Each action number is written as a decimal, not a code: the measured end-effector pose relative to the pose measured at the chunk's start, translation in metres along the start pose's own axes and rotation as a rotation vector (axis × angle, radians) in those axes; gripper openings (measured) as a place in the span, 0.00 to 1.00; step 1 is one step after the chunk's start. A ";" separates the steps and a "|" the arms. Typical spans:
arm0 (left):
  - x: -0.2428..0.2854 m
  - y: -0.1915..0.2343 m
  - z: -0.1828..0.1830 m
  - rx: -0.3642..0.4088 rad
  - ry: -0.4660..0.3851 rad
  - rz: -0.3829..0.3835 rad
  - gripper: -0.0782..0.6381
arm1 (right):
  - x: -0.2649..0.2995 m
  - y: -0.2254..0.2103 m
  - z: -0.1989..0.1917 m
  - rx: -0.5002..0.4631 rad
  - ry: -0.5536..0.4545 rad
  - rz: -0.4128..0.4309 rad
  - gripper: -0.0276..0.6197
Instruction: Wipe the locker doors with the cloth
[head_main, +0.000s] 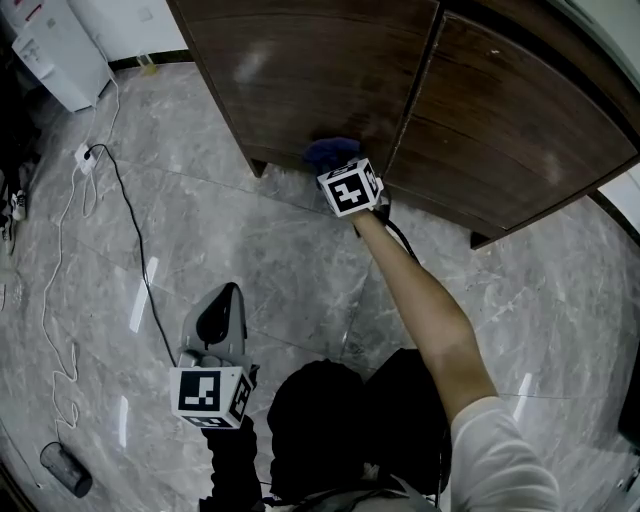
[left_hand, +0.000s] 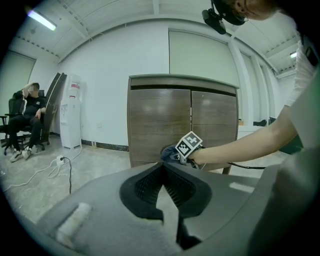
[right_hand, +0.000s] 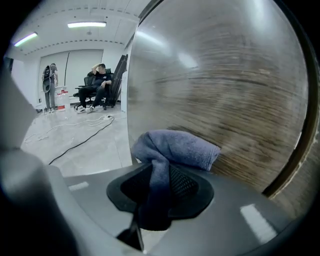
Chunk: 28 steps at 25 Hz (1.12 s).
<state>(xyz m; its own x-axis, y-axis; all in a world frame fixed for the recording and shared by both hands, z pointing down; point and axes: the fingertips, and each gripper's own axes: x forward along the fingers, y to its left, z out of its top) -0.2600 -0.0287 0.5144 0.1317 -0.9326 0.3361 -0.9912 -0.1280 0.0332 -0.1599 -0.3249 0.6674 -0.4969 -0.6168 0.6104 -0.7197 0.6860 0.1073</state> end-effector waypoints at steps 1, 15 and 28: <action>0.000 -0.001 0.000 -0.001 -0.001 -0.002 0.11 | -0.001 0.000 0.001 0.010 0.000 0.008 0.20; 0.006 -0.010 0.005 -0.012 -0.016 -0.026 0.11 | -0.063 -0.001 0.106 -0.061 -0.184 0.002 0.20; 0.006 -0.010 0.006 -0.015 -0.020 -0.019 0.11 | -0.133 -0.013 0.223 -0.108 -0.394 -0.030 0.20</action>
<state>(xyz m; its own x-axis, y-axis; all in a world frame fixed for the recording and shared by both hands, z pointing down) -0.2494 -0.0353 0.5103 0.1503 -0.9367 0.3163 -0.9886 -0.1406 0.0535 -0.1926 -0.3380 0.4102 -0.6388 -0.7237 0.2610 -0.6924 0.6887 0.2150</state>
